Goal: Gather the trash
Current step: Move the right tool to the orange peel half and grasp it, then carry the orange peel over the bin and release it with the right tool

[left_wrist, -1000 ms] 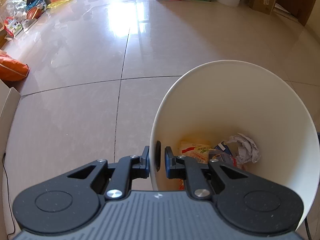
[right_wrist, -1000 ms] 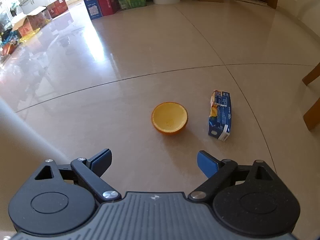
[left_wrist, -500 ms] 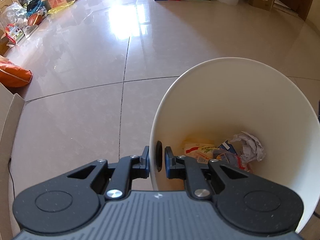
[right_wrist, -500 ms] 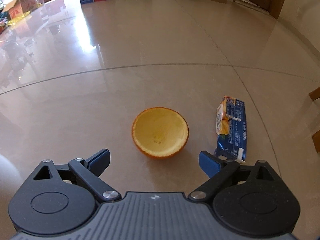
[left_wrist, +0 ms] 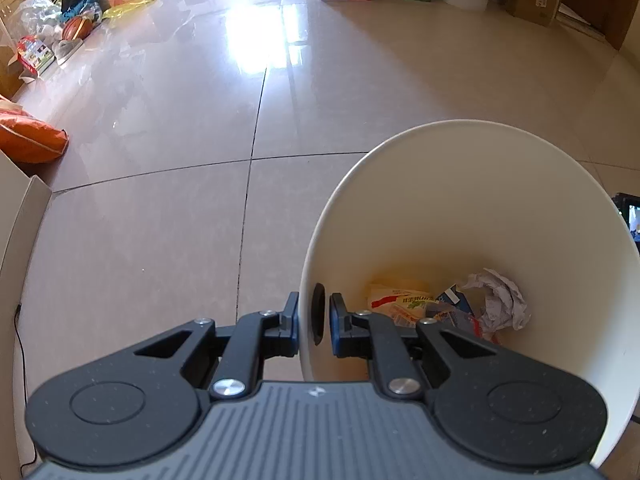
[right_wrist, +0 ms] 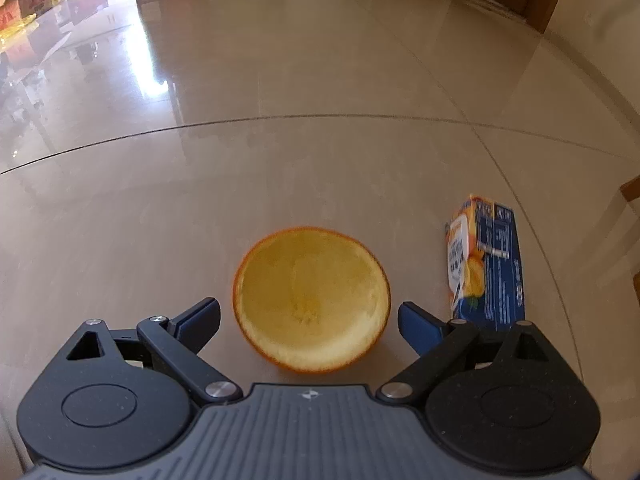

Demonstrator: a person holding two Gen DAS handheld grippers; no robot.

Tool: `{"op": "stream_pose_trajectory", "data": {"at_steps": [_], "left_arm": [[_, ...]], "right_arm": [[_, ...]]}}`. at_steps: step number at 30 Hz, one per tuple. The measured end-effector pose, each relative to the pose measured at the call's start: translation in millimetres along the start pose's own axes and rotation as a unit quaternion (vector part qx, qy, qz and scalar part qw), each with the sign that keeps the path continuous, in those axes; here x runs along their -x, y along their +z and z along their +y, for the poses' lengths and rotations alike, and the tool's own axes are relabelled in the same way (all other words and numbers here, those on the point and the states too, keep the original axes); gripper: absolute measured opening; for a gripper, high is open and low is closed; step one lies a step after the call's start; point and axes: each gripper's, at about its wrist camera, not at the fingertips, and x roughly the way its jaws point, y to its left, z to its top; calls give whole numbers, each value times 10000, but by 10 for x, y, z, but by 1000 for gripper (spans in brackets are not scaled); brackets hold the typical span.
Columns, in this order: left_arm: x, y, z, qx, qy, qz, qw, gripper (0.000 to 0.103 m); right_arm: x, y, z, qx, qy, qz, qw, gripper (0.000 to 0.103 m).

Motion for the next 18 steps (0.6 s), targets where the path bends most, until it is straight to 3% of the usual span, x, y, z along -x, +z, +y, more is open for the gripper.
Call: {"op": "stream_pose_trajectory", "data": {"at_steps": [5, 12, 18], "left_arm": [[7, -6, 2, -3, 4, -4, 10000, 12], [38, 7, 23, 15, -5, 8, 10000, 12], [40, -11, -3, 12, 57, -4, 10000, 12]], "right_arm": [[-64, 65, 14, 16, -56, 136, 9999, 84], [-17, 102, 17, 66, -21, 309, 9995, 80], [282, 149, -15, 212, 224, 427, 9986, 80]]}}
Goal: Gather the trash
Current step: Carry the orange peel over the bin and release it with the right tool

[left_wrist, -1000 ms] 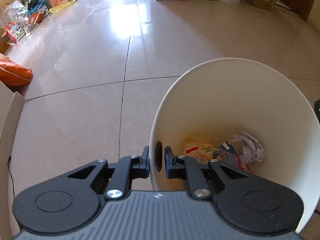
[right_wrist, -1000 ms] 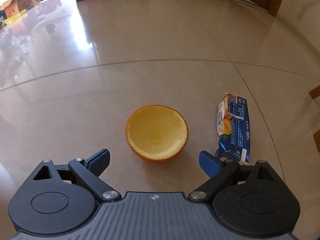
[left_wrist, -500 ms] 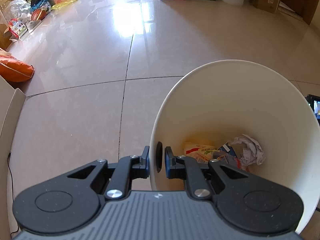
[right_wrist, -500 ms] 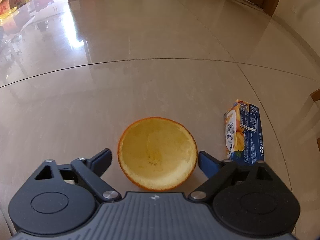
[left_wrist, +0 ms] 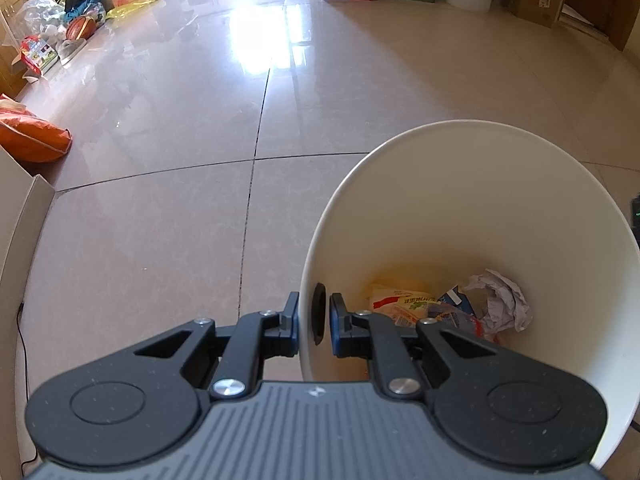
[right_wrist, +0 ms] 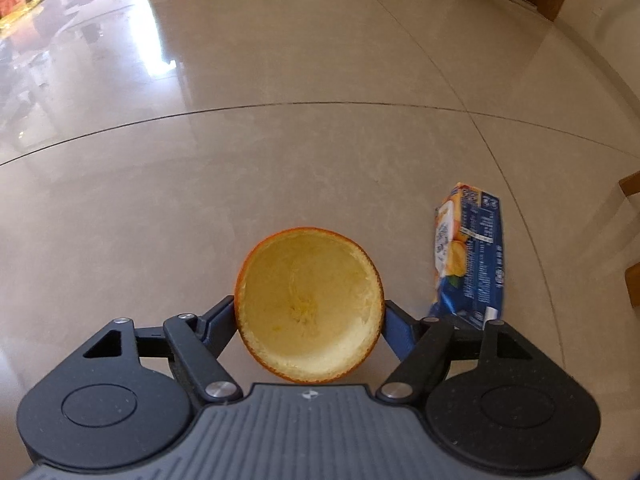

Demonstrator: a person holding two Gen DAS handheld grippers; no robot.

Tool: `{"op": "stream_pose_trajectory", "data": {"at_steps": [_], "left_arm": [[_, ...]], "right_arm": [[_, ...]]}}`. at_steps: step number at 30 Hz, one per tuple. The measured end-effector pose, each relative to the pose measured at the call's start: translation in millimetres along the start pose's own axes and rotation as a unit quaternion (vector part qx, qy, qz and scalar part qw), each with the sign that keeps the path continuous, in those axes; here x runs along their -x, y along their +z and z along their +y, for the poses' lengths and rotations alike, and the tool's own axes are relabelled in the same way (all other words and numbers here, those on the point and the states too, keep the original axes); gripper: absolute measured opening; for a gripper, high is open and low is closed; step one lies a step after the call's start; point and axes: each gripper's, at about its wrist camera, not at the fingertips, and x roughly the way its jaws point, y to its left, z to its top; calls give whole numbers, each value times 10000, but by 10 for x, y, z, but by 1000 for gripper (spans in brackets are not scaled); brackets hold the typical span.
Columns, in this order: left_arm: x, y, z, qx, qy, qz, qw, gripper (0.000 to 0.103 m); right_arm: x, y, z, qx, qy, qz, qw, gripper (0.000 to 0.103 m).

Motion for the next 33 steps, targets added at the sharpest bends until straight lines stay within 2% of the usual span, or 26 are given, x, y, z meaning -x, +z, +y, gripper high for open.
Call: {"op": "stream_pose_trajectory", "data": {"at_steps": [5, 11, 18, 23, 27, 33], "left_arm": [[4, -1, 0, 43, -25, -20, 10000, 12], [35, 30, 28, 67, -33, -13, 10000, 12], [25, 34, 30, 87, -9, -17, 10000, 12], [14, 23, 10, 70, 11, -23, 10000, 12], [14, 17, 13, 79, 7, -24, 10000, 12], [13, 11, 13, 90, -2, -25, 10000, 12]], "right_arm": [[449, -20, -67, 341, 259, 43, 9991, 80], [1190, -93, -160, 813, 559, -1, 9951, 80], [2102, -125, -49, 1616, 1015, -346, 9810, 80], [2729, -136, 206, 2234, 1703, -762, 9567, 80], [3109, -132, 488, 2758, 2309, -1043, 9272, 80], [3213, -116, 913, 3394, 2835, -1142, 8896, 80]]}}
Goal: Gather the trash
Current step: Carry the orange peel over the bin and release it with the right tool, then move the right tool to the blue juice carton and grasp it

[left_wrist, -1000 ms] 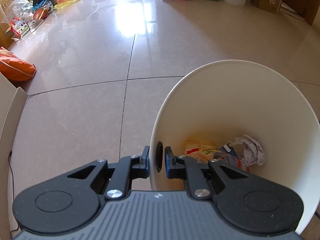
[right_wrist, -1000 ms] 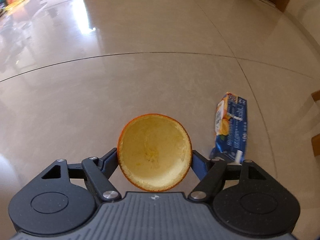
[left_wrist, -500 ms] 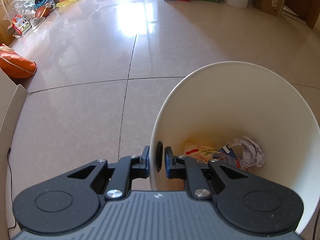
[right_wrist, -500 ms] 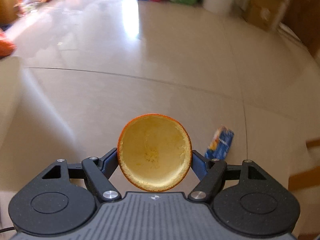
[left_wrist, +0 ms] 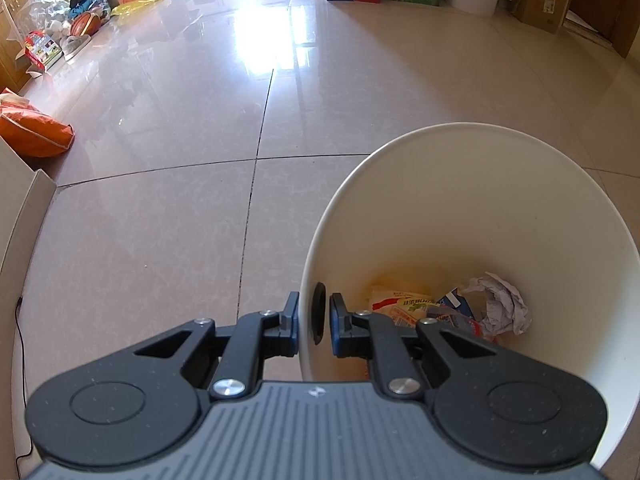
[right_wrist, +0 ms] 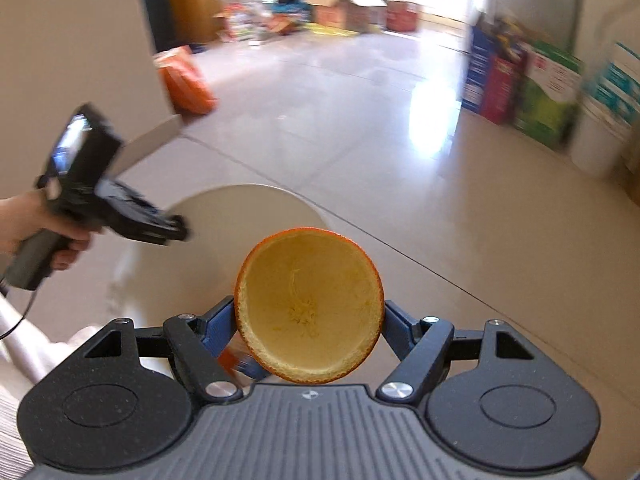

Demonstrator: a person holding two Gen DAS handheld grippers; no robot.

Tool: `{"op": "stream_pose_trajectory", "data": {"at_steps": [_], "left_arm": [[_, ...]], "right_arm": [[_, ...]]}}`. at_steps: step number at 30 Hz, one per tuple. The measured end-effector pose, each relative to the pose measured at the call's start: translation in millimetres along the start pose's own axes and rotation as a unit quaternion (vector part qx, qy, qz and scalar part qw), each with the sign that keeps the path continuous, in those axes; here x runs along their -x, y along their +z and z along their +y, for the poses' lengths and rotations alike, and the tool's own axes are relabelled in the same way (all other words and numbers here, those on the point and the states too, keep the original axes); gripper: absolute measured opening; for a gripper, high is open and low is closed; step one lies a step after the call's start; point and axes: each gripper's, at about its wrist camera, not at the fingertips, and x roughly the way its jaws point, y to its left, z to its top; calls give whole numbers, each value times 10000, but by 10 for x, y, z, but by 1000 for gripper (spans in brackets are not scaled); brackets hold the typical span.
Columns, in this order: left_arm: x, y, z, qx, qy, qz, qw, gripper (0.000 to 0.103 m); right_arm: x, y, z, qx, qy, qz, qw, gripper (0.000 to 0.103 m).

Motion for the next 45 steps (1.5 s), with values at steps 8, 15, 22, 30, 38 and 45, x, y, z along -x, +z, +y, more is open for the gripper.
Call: {"op": "stream_pose_trajectory", "data": {"at_steps": [8, 15, 22, 30, 38, 45], "left_arm": [[-9, -1, -7, -14, 5, 0, 10000, 12], [-7, 8, 15, 27, -34, 29, 10000, 12], [-22, 27, 23, 33, -26, 45, 10000, 13], [-26, 55, 42, 57, -43, 53, 10000, 13], [-30, 46, 82, 76, -51, 57, 9999, 12], [-37, 37, 76, 88, -62, 58, 9999, 12]], "right_arm": [[-206, 220, 467, 600, 870, 295, 9940, 81], [-162, 298, 552, 526, 1087, 64, 9927, 102], [-137, 237, 369, 197, 1047, 68, 9943, 102], [-130, 170, 321, 261, 812, 30, 9964, 102], [-41, -54, 5, -343, 333, -18, 9989, 102], [-28, -455, -458, -1175, -649, -36, 9910, 103]]}}
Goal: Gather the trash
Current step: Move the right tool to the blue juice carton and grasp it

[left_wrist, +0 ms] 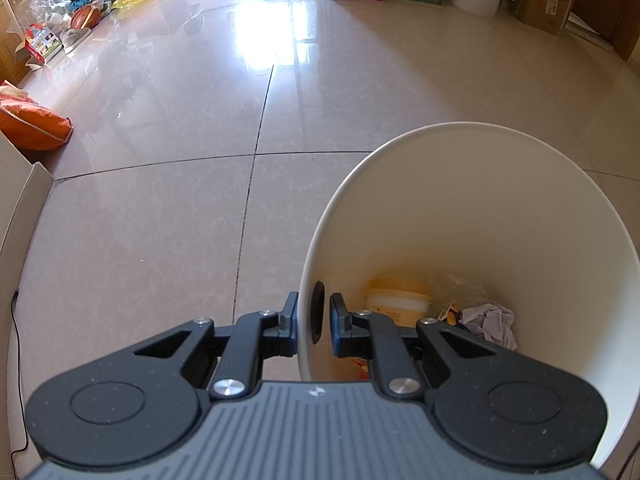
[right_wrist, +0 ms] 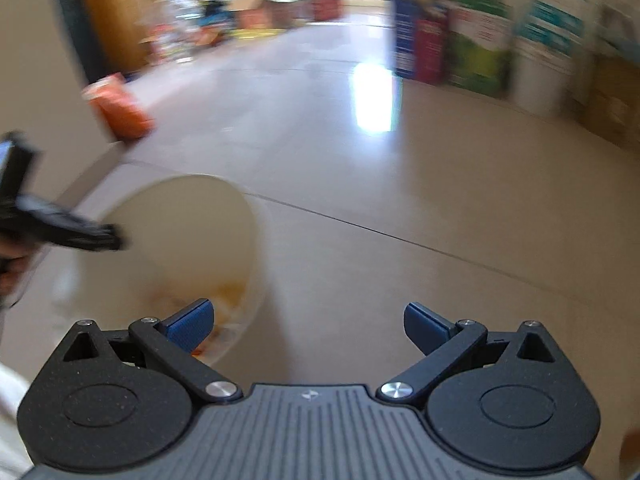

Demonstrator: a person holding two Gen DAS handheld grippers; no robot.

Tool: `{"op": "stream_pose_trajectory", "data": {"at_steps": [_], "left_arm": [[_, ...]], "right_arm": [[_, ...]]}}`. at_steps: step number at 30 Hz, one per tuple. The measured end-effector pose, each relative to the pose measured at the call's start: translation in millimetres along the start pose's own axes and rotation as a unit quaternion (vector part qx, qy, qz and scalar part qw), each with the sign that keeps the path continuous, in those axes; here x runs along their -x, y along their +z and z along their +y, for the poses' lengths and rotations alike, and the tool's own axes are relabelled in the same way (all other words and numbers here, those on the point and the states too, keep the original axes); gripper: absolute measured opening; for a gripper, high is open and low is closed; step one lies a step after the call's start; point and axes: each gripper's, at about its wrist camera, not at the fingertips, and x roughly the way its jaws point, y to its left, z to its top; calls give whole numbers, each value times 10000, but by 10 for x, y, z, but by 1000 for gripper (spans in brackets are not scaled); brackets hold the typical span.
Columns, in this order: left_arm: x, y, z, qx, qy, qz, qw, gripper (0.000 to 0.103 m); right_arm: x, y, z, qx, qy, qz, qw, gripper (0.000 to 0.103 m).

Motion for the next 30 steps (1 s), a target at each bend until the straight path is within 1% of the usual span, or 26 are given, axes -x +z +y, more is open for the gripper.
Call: {"op": "stream_pose_trajectory", "data": {"at_steps": [2, 5, 8, 11, 14, 17, 20, 22, 26, 30], "left_arm": [[1, -2, -2, 15, -2, 3, 10000, 12], [5, 0, -4, 25, -8, 6, 10000, 12], [3, -2, -9, 29, -14, 11, 10000, 12], [-3, -7, -9, 45, -24, 21, 10000, 12], [-10, -10, -9, 64, -26, 35, 10000, 12], [-17, -17, -20, 53, -11, 39, 10000, 13], [-32, -19, -27, 70, -3, 50, 10000, 13], [-26, -10, -22, 77, -1, 57, 10000, 13], [-24, -8, -23, 59, -1, 47, 10000, 13], [-30, -12, -37, 37, 5, 38, 10000, 13]], "right_arm": [[-100, -141, -222, -337, -380, 59, 9987, 103], [-308, -390, -557, -829, -898, 198, 9923, 103], [-540, -670, -863, -1362, -1227, 329, 9825, 103], [-760, -903, -1116, -1747, -1515, 406, 9721, 103], [-978, -1053, -1323, -2017, -1711, 567, 9627, 103], [-1190, -1099, -1488, -2091, -1970, 693, 9553, 103], [-1369, -1169, -1679, -2190, -2124, 793, 9490, 103], [-1495, -1243, -1801, -2286, -2182, 880, 9447, 103], [-1727, -1427, -1935, -2475, -2403, 1108, 9320, 103], [-1916, -1585, -2079, -2692, -2460, 1239, 9229, 103]]}}
